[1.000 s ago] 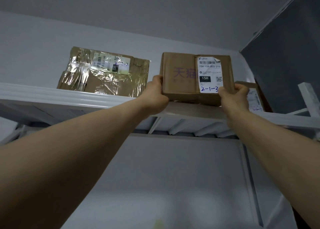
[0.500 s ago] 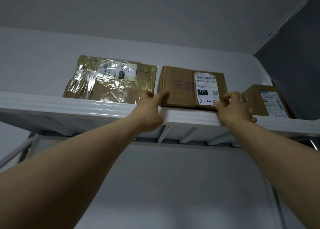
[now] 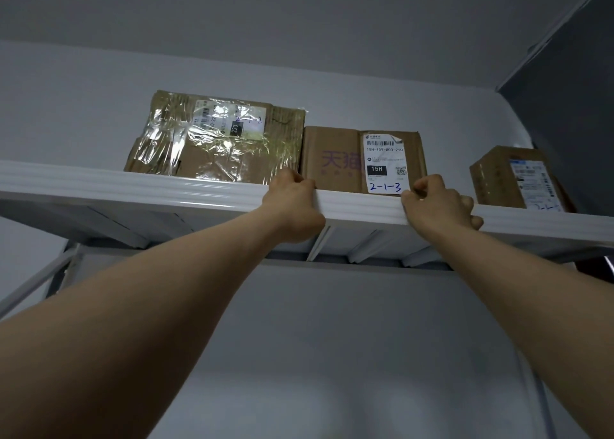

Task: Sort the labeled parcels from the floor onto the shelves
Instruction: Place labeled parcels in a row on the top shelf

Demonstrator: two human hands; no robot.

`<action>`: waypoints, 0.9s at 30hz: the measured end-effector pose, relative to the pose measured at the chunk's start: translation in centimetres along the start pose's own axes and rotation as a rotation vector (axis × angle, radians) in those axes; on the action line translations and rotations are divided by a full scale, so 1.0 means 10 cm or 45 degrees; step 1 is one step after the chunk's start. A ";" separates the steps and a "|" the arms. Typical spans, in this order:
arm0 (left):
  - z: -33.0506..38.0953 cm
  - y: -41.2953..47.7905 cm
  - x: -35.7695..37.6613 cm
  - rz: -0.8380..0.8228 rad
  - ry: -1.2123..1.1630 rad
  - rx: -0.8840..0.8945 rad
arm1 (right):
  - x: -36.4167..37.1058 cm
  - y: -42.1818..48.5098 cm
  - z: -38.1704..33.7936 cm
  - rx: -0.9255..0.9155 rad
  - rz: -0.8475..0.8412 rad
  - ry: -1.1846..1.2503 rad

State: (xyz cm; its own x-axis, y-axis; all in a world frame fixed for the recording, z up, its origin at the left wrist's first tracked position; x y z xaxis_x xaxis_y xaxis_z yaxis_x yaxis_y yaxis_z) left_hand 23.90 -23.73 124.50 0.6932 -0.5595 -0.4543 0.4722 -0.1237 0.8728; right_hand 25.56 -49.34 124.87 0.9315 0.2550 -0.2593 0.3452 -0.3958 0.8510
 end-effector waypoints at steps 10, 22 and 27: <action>-0.02 0.07 0.05 -0.052 0.053 -0.044 | 0.01 -0.13 -0.05 -0.106 -0.072 0.007; 0.04 -1.01 0.49 -0.021 0.069 0.314 | 0.18 -1.24 -0.09 0.023 -0.079 0.269; -0.25 -1.62 0.62 -0.077 -0.159 0.226 | 0.53 -2.10 -0.13 0.090 -0.233 0.354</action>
State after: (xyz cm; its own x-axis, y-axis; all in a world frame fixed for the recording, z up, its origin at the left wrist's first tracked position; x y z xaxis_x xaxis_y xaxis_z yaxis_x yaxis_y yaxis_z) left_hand 21.91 -23.14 107.05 0.5887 -0.6422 -0.4910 0.4004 -0.2961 0.8672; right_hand 23.09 -38.52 106.25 0.7900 0.5543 -0.2620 0.5199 -0.3790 0.7656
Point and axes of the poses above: each hand's wrist, its own y-axis towards the middle knuckle, its own x-axis out of the palm, z = x × y, the point moved 10 cm from there along y, towards the middle knuckle, and after that the axes turned 10 degrees about -y, right-handed, at the moved point
